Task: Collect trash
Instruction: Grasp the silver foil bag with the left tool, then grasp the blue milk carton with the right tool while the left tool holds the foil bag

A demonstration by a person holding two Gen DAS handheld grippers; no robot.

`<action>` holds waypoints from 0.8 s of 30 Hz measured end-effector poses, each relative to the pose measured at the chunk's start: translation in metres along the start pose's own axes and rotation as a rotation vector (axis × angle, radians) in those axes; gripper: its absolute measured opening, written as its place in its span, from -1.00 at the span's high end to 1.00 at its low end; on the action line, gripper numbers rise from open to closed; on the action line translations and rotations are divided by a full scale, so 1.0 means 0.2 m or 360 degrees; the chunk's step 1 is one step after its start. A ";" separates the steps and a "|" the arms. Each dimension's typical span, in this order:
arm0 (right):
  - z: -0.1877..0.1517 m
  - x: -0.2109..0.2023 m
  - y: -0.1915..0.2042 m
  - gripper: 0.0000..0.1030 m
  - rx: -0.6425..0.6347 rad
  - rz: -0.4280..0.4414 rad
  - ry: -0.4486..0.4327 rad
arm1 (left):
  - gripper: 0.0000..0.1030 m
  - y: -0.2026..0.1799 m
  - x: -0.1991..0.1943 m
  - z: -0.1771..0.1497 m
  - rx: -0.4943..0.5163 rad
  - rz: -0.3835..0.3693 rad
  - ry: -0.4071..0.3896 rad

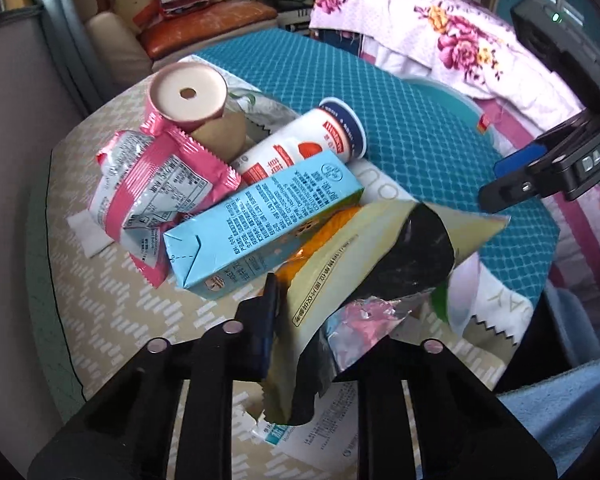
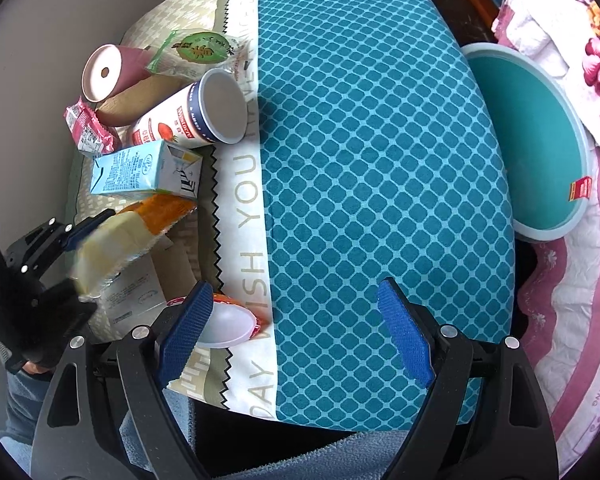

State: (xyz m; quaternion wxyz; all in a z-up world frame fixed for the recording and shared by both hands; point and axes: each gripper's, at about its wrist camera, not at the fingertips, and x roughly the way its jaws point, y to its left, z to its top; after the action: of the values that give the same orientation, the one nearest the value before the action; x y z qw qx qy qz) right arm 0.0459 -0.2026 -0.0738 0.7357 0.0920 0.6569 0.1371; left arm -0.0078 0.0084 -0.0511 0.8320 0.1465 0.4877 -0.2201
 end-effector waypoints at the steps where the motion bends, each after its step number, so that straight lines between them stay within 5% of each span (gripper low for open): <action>1: 0.00 0.00 0.00 -0.56 -0.0012 -0.0001 -0.0004 | 0.70 0.01 -0.03 -0.01 -0.0033 -0.0021 -0.0020; 6: 0.01 -0.02 0.10 -0.56 -0.0130 -0.0039 -0.0033 | 0.72 0.11 -0.14 -0.05 -0.0202 -0.0060 -0.0040; 15: 0.16 -0.02 0.55 -0.56 -0.0689 -0.0250 -0.0104 | 0.72 0.49 -0.20 -0.26 -0.0652 0.0015 -0.0004; 20: 0.24 0.06 0.78 -0.28 -0.0993 -0.0281 -0.0086 | 0.72 0.58 -0.16 -0.27 -0.0694 -0.0002 0.0015; 24: 0.32 0.18 0.93 -0.27 -0.1186 -0.0295 0.0012 | 0.71 0.63 -0.13 -0.28 -0.0714 -0.0036 0.0005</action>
State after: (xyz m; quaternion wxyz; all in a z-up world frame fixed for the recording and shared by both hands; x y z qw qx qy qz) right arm 0.0968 -0.0116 -0.0406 0.7256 -0.2419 0.5702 0.2997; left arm 0.0040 0.1479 -0.0512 0.8405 -0.0473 0.5273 -0.1153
